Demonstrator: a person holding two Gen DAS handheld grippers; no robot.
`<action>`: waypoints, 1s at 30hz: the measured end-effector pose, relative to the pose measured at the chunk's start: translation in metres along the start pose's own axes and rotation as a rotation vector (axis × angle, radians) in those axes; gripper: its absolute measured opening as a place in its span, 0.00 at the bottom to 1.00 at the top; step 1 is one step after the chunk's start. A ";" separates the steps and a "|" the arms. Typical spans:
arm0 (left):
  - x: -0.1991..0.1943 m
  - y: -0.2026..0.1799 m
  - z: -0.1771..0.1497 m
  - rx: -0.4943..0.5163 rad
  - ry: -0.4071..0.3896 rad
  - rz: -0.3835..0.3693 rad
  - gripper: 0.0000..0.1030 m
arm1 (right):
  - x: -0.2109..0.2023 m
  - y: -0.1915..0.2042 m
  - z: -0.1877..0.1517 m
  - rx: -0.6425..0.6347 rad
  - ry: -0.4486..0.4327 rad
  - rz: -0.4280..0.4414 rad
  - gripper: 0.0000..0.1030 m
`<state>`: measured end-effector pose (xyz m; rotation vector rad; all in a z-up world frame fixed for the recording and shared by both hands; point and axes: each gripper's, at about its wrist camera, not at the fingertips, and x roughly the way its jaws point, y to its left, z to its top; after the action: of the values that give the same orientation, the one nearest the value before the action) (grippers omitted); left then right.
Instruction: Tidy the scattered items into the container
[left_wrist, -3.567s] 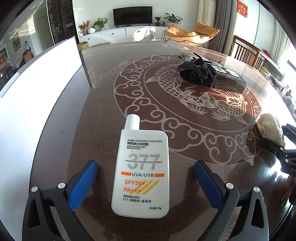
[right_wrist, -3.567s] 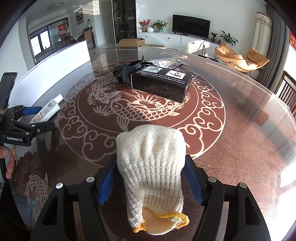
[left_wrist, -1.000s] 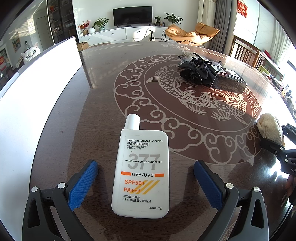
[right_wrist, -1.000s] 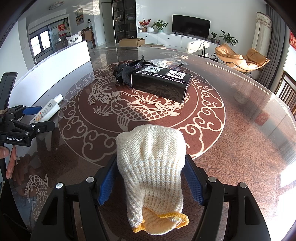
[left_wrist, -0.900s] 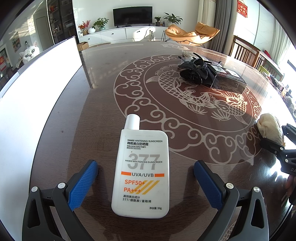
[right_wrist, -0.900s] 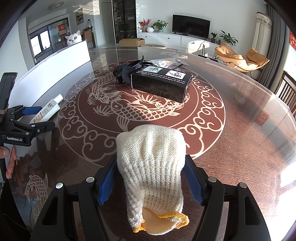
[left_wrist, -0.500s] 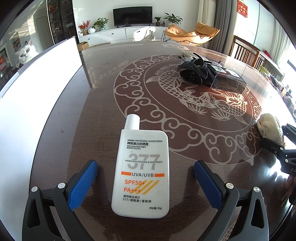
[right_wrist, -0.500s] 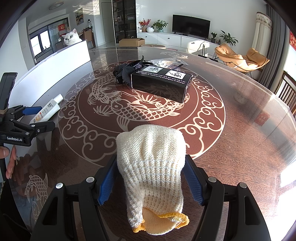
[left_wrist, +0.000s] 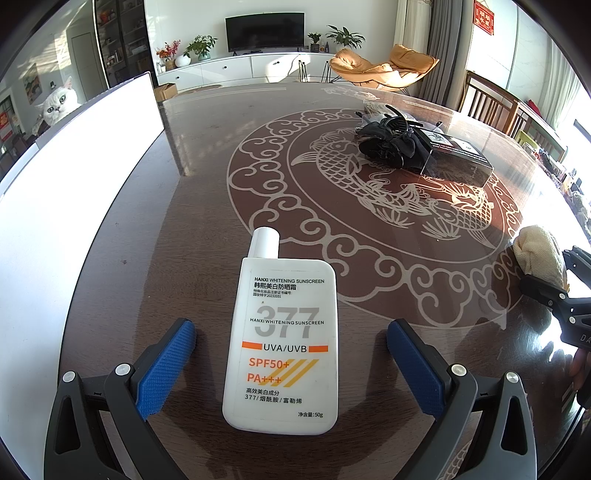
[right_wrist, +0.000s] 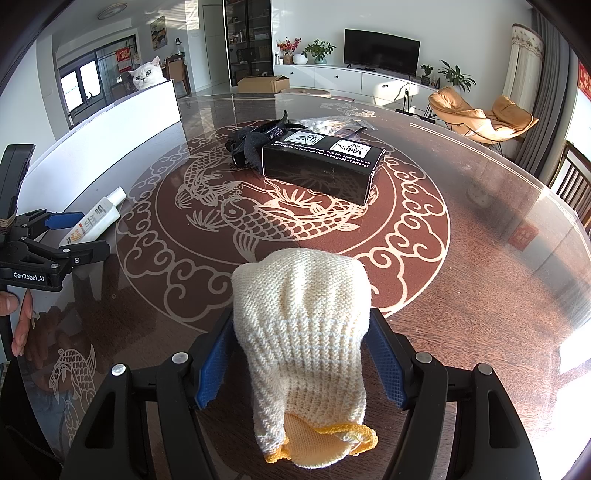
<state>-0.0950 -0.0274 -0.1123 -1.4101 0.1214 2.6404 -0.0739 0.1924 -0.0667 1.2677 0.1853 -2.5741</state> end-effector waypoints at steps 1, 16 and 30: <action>0.000 0.000 0.000 0.000 0.000 -0.001 1.00 | 0.000 0.000 0.000 0.000 0.000 0.000 0.68; -0.004 0.005 -0.006 0.126 0.007 -0.083 1.00 | 0.000 0.000 0.000 0.001 0.000 0.001 0.68; -0.019 0.023 0.000 -0.010 0.024 -0.112 0.49 | -0.008 0.000 0.001 -0.006 0.039 0.016 0.63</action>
<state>-0.0884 -0.0519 -0.0968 -1.4092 0.0303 2.5381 -0.0703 0.1935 -0.0600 1.3125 0.1894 -2.5346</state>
